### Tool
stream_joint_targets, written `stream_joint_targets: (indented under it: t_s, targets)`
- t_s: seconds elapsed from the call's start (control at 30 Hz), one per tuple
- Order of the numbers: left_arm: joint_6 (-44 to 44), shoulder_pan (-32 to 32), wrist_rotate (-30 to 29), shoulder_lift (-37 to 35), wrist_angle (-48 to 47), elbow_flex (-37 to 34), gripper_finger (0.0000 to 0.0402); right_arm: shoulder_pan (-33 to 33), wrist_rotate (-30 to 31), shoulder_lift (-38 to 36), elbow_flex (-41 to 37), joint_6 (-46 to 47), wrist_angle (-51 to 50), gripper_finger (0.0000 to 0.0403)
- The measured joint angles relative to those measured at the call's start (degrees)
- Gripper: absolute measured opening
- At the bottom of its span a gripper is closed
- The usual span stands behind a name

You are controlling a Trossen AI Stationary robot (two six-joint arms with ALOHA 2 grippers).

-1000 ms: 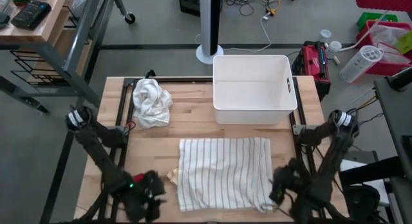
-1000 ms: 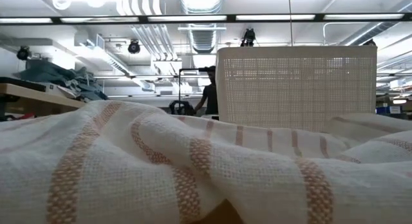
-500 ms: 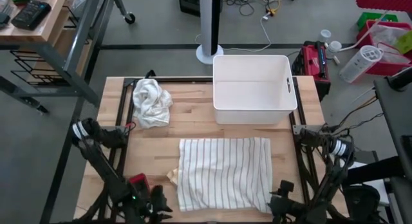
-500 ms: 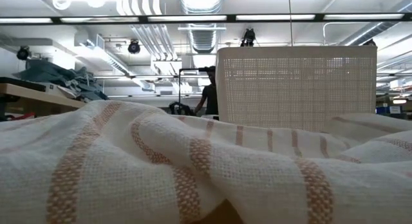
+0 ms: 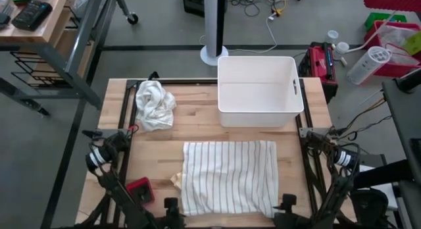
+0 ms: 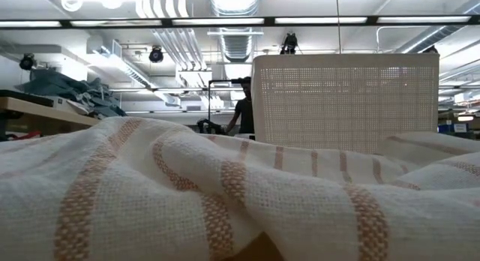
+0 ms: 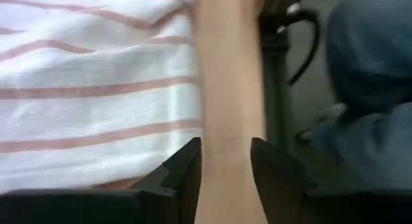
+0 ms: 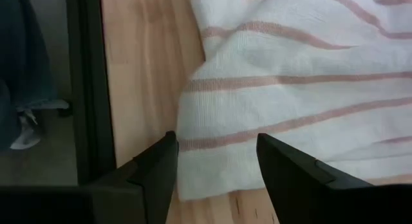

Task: Fold towel
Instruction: Fold the white kitchen towel

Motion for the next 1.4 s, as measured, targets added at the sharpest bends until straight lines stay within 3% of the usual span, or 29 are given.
stream_joint_targets:
  t_s: [0.27, 0.5, 0.63, 0.8, 0.97, 1.07, 1.23, 1.4]
  targets:
    - [-1.66, 2.93, 4.63, 6.36, -10.67, 7.35, 0.0160, -2.36, -4.66, 1.05, 0.12, -0.17, 0.92, 0.0208]
    - [-4.47, 4.99, 7.42, 6.55, -12.43, 7.35, 0.0160, -5.02, -10.84, 1.58, 0.96, -2.62, 0.50, 0.0187]
    - [-4.48, 5.43, 7.78, 6.55, -12.43, 7.35, 0.0126, -6.28, -13.40, 1.68, 0.99, -3.71, -0.77, 0.0127]
    - [-4.28, 5.50, 7.34, 6.47, -12.65, 7.35, 0.0028, -6.83, -14.57, 1.75, 0.90, -7.59, -2.22, 0.0015]
    - [-4.42, 4.68, 7.35, 4.02, -13.63, 7.43, 0.0012, -5.81, -15.13, 1.81, 2.82, -6.66, -8.17, 0.0004]
    - [-6.38, 3.89, 7.13, 1.73, -19.62, 9.72, 0.0004, -4.45, -15.23, 1.57, 6.56, -3.53, -15.99, 0.0003]
    - [-12.17, 2.52, 2.75, 0.29, -38.93, 19.20, 0.0003, -2.30, -13.41, 1.46, 14.43, 1.94, -31.38, 0.0002]
    - [-15.80, 2.16, -2.69, 0.23, -55.59, 30.50, 0.0001, -1.68, -7.98, -0.05, 17.74, 2.47, -32.70, 0.0001]
